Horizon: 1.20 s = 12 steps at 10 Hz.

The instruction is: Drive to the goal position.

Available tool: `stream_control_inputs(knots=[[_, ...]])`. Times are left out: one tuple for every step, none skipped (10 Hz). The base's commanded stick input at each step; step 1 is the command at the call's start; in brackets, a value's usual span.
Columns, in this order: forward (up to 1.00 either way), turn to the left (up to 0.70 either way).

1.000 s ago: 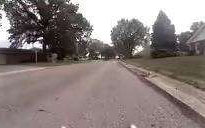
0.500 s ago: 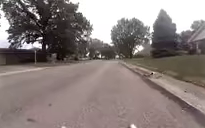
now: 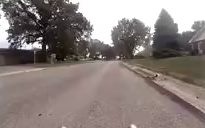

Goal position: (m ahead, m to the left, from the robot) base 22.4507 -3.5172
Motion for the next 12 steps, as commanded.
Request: stream_control_inputs(knots=[[0.50, 0.00], [0.50, 0.00], [0.50, 0.00], [0.50, 0.00], [0.50, 0.00], [0.50, 0.00], [0.50, 0.00], [0.50, 0.00], [0.50, 0.00], [0.50, 0.00], [0.50, 0.00], [0.50, 0.00]])
